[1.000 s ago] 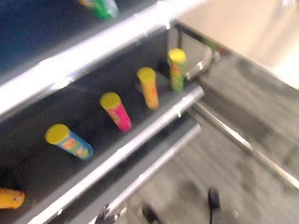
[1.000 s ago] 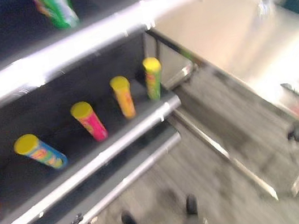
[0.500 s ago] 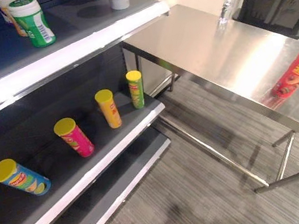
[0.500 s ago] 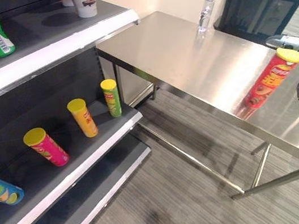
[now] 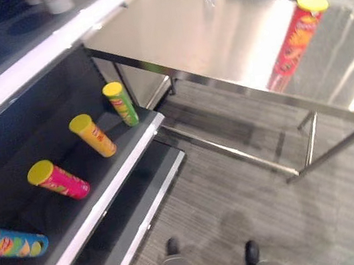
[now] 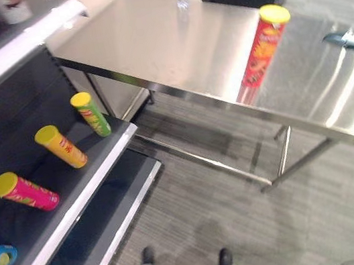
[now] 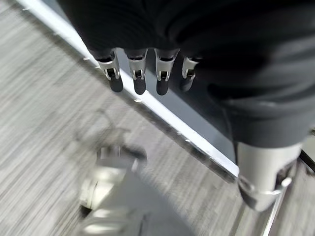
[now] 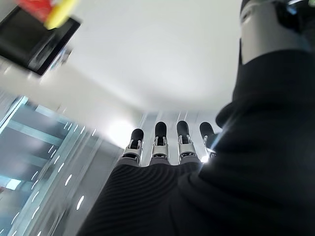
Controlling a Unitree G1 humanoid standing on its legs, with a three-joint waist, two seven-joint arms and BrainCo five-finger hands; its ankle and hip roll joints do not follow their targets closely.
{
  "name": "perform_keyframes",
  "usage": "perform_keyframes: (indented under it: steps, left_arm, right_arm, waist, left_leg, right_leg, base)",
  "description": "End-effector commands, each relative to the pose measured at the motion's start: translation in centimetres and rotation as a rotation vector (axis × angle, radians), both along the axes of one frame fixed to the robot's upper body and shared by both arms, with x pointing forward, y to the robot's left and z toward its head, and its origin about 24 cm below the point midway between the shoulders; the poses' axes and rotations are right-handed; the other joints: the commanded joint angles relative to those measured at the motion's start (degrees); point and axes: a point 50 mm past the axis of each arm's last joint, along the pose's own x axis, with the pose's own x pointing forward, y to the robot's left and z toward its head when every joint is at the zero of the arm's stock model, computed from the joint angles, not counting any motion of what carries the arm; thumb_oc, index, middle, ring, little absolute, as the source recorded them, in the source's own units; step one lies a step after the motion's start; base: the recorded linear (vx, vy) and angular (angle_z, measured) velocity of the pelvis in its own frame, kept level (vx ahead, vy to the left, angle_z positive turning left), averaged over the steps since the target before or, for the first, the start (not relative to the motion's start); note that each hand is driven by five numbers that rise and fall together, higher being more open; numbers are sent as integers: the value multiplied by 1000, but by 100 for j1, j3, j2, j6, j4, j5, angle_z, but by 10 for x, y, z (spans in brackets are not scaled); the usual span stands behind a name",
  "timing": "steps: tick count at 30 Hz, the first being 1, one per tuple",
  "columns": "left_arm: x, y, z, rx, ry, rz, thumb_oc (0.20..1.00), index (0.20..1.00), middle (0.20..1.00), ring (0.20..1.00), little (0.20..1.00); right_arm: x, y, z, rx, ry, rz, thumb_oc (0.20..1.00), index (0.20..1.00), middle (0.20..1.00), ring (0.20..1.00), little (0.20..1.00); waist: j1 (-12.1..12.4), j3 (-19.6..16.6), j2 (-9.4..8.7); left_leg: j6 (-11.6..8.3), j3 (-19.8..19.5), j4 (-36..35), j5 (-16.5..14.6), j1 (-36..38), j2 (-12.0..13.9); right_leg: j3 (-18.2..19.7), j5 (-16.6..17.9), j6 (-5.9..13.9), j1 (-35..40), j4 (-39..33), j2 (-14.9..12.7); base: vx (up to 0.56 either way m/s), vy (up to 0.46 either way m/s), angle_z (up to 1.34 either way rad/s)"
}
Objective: Put the goods on the table back onto the shelves and tidy them up.
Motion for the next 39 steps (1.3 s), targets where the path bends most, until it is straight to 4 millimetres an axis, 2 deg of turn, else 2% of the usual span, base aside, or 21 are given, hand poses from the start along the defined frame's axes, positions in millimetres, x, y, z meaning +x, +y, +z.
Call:
perform_keyframes:
  steps: [1,4,7,11,15,19,20,21,23,24,25,26,27,28,29,31,32,34,36,37,39]
  left_arm:
    - [19,14,10,52,-50,-64,1000,1000,1000,1000,1000]
    - [12,16,7,56,-25,-36,1000,1000,1000,1000,1000]
    - [11,17,7,59,-18,-26,1000,1000,1000,1000,1000]
    - [14,16,9,53,-42,-17,1000,1000,1000,1000,1000]
    - [17,14,10,49,-59,-22,1000,1000,1000,1000,1000]
    - [18,15,11,53,-62,-24,1000,1000,1000,1000,1000]
    - [17,17,11,57,-56,-24,1000,1000,1000,1000,1000]
    - [16,16,10,57,-49,-31,1000,1000,1000,1000,1000]
    - [17,16,10,64,-45,-48,1000,1000,1000,1000,1000]
    - [19,17,11,67,-48,-53,1000,1000,1000,1000,1000]
    - [19,17,11,66,-48,-53,1000,1000,1000,1000,1000]
    - [20,21,13,82,-52,-57,1000,1000,1000,1000,1000]
    - [20,22,14,83,-56,-55,1000,1000,1000,1000,1000]
    - [20,22,14,84,-55,-56,1000,1000,1000,1000,1000]
    - [22,24,15,88,-60,-51,1000,1000,1000,1000,1000]
    - [24,23,15,87,-65,-56,1000,1000,1000,1000,1000]
    - [26,23,15,87,-68,-62,1000,1000,1000,1000,1000]
    - [28,22,16,91,-75,-70,1000,1000,1000,1000,1000]
    - [30,23,17,100,-77,-71,1000,1000,1000,1000,1000]
    - [30,24,18,99,-84,-68,1000,1000,1000,1000,1000]
    - [28,25,16,103,-65,-64,1000,1000,1000,1000,1000]
  right_arm:
    - [1,-2,20,-3,-106,-34,1000,1000,1000,1000,1000]
    - [6,-1,15,13,-93,-42,1000,1000,1000,1000,1000]
    - [8,1,12,18,-83,-38,1000,1000,1000,1000,1000]
    - [10,4,11,27,-93,-21,1000,1000,1000,1000,1000]
    - [11,4,10,36,-96,-32,1000,1000,1000,1000,1000]
    - [16,1,9,42,-84,-44,1000,1000,1000,1000,1000]
    - [17,0,9,49,-79,-50,1000,1000,1000,1000,1000]
    - [16,-2,11,52,-84,-55,1000,1000,1000,1000,1000]
    - [15,-4,15,59,-96,-58,1000,1000,1000,1000,1000]
    - [14,-5,15,68,-99,-55,1000,1000,1000,1000,1000]
    - [14,-5,16,67,-100,-55,1000,1000,1000,1000,1000]
    - [14,-9,12,81,-91,-65,1000,1000,1000,1000,1000]
    - [14,-10,11,80,-83,-68,1000,1000,1000,1000,1000]
    - [14,-10,11,80,-82,-69,1000,1000,1000,1000,1000]
    - [14,-10,12,81,-81,-66,1000,1000,1000,1000,1000]
    - [15,-10,16,87,-93,-55,1000,1000,1000,1000,1000]
    - [15,-11,18,89,-95,-60,1000,1000,1000,1000,1000]
    - [14,-15,18,101,-97,-73,1000,1000,1000,1000,1000]
    - [14,-19,16,100,-95,-113,1000,1000,1000,1000,1000]
    - [12,-20,14,88,-77,-118,1000,1000,1000,1000,1000]
    - [6,-21,14,93,-95,-124,1000,1000,1000,1000,1000]
  waist:
    - [193,-78,-348]
    - [176,-221,-291]
    - [114,-383,-404]
    - [83,-546,-538]
    - [98,-690,-651]
    - [119,-714,-674]
    - [102,-655,-665]
    - [72,-593,-641]
    - [-14,-487,-527]
    - [-41,-426,-439]
    - [-43,-415,-441]
    - [-47,-349,-288]
    - [-32,-355,-282]
    - [-46,-358,-286]
    - [11,-371,-266]
    - [12,-395,-262]
    - [-15,-390,-272]
    - [-108,-375,-310]
    - [-223,-335,-365]
    - [-236,-353,-421]
    - [-268,-436,-566]
  left_leg:
    - [-187,269,-266,712,-743,-386]
    - [-101,220,-582,821,-468,-428]
    - [-75,206,-650,809,-303,-459]
    - [74,327,-640,594,-45,-512]
    - [241,474,-718,374,207,-608]
    - [372,547,-803,237,422,-707]
    - [472,540,-836,159,603,-790]
    - [553,522,-854,110,717,-853]
    - [668,458,-890,46,903,-906]
    - [716,404,-905,31,975,-897]
    - [717,400,-907,34,976,-904]
    - [752,268,-969,-35,1195,-854]
    - [718,270,-1010,-63,1258,-848]
    - [714,253,-1009,-69,1259,-851]
    - [648,268,-1027,-117,1274,-811]
    - [541,200,-1037,-180,1281,-769]
    - [489,132,-1045,-224,1314,-766]
    - [415,-13,-1052,-344,1420,-767]
    - [364,-181,-1069,-436,1577,-746]
    - [341,-243,-1064,-478,1617,-775]
    - [282,-324,-1064,-477,1672,-770]
  right_leg:
    - [-109,-409,-80,1426,-1476,615]
    - [71,-561,-60,1551,-1476,666]
    - [137,-629,-47,1646,-1465,530]
    - [233,-693,13,1659,-1277,327]
    - [345,-643,170,1592,-1013,109]
    - [365,-575,362,1331,-441,-62]
    - [397,-300,554,1031,245,-181]
    - [418,-13,648,851,691,-267]
    - [398,374,654,618,1440,-341]
    - [374,418,607,494,1844,-340]
    - [376,398,606,468,1902,-351]
    - [217,326,513,154,2536,-460]
    - [80,250,485,67,2423,-633]
    - [58,235,480,81,2421,-640]
    - [-121,25,419,23,2000,-831]
    - [-347,-108,373,59,1155,-984]
    - [-360,-19,391,-5,631,-983]
    - [-153,376,510,-1,-467,-883]
    - [377,713,665,-190,-882,-778]
    - [477,741,688,-113,-1100,-761]
    - [511,884,676,-17,-1101,-746]
  base:
    - [140,58,-28]
    - [214,105,-18]
    - [211,111,-19]
    - [176,113,-36]
    - [140,123,-31]
    - [85,133,-19]
    - [59,161,-23]
    - [82,217,-23]
    - [50,184,-6]
    - [16,123,-1]
    - [103,148,5]
    - [126,84,16]
    - [142,82,26]
    - [85,-39,31]
    - [97,-75,26]
    - [131,-139,15]
    - [147,-173,3]
    - [193,-182,18]
    - [184,-138,45]
    - [119,-119,74]
    - [162,-222,86]
